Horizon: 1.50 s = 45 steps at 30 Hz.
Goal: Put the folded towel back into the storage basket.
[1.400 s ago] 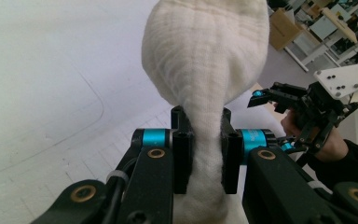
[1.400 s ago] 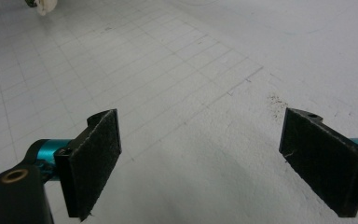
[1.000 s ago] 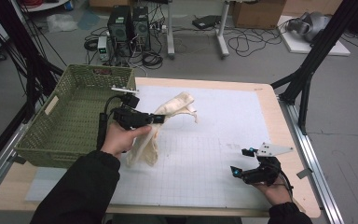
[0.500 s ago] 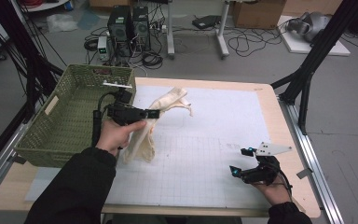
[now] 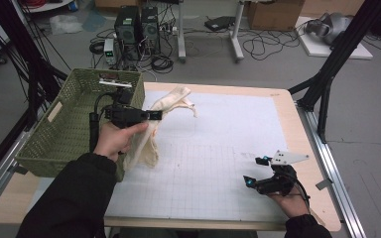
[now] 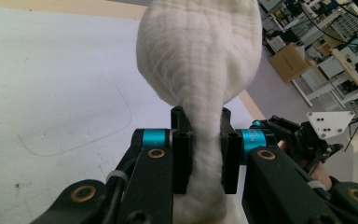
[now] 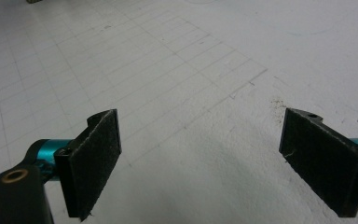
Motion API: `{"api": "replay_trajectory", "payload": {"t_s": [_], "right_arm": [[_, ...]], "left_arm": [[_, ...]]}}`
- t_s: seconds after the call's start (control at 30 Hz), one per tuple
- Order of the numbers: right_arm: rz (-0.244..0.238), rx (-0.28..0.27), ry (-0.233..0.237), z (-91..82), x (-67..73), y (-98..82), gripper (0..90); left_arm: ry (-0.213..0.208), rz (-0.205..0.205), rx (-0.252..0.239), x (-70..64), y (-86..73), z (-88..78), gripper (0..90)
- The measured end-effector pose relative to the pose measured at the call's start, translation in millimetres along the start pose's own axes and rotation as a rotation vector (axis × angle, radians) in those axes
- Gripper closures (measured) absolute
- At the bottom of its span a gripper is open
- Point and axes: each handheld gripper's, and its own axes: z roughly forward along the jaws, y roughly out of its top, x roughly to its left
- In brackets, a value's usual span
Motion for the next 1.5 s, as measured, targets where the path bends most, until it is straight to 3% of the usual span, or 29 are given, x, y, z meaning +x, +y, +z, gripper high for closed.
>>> {"api": "replay_trajectory", "payload": {"t_s": [0.5, 0.7, 0.97, 1.13, 1.5], "right_arm": [[-0.006, 0.006, 0.0, 2.6, -0.6, 0.4, 11.9], [-0.01, 0.009, 0.001, 3.4, -0.7, 0.7, 11.9], [-0.008, 0.01, 0.002, 3.8, -0.8, 0.6, 11.9], [-0.008, 0.014, 0.002, 4.8, -0.8, 0.8, 12.0], [-0.006, 0.016, 0.007, 6.2, -1.0, 0.9, 11.9]], "left_arm": [[0.034, -0.016, -0.022, -2.4, 10.0, -13.6, 80.0], [0.057, -0.035, -0.02, 2.7, 11.1, -17.1, 80.0], [0.058, -0.05, -0.017, 7.0, 11.2, -19.0, 80.3], [0.067, -0.028, -0.014, 2.4, 14.8, -24.0, 80.9], [0.117, -0.055, -0.074, 1.0, 32.2, -56.3, 81.0]]}}
